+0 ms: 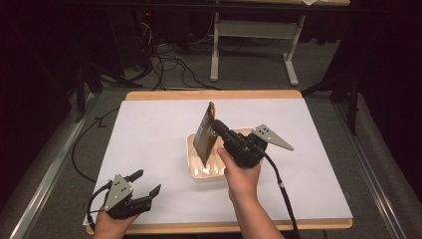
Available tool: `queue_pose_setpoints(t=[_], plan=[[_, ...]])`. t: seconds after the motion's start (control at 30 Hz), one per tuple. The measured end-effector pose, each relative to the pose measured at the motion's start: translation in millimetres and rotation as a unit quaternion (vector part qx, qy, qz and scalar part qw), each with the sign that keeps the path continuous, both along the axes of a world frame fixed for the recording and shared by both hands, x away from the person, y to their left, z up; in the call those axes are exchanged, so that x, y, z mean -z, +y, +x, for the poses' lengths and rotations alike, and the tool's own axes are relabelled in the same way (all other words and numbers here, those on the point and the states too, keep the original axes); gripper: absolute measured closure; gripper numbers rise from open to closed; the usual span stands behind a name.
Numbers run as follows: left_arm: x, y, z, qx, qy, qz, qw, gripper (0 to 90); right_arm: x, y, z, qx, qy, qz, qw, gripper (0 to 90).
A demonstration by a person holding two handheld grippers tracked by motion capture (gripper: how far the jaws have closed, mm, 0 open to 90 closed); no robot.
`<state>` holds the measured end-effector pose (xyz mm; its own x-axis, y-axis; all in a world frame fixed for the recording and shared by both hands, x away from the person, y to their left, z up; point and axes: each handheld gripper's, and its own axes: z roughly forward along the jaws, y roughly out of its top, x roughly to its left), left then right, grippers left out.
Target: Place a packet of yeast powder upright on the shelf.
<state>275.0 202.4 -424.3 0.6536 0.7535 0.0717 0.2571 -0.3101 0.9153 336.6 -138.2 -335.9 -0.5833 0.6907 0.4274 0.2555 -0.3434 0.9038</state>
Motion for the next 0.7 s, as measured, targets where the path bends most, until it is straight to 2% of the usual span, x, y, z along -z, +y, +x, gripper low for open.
queue_pose_setpoints(t=[0.7], plan=[[-0.1, -0.4, -0.6, 0.001, 0.001, -0.005, 1.0, 27.2, 20.0, 26.9, 10.6, -0.007, 0.022, -0.01, 0.9997, 90.0]])
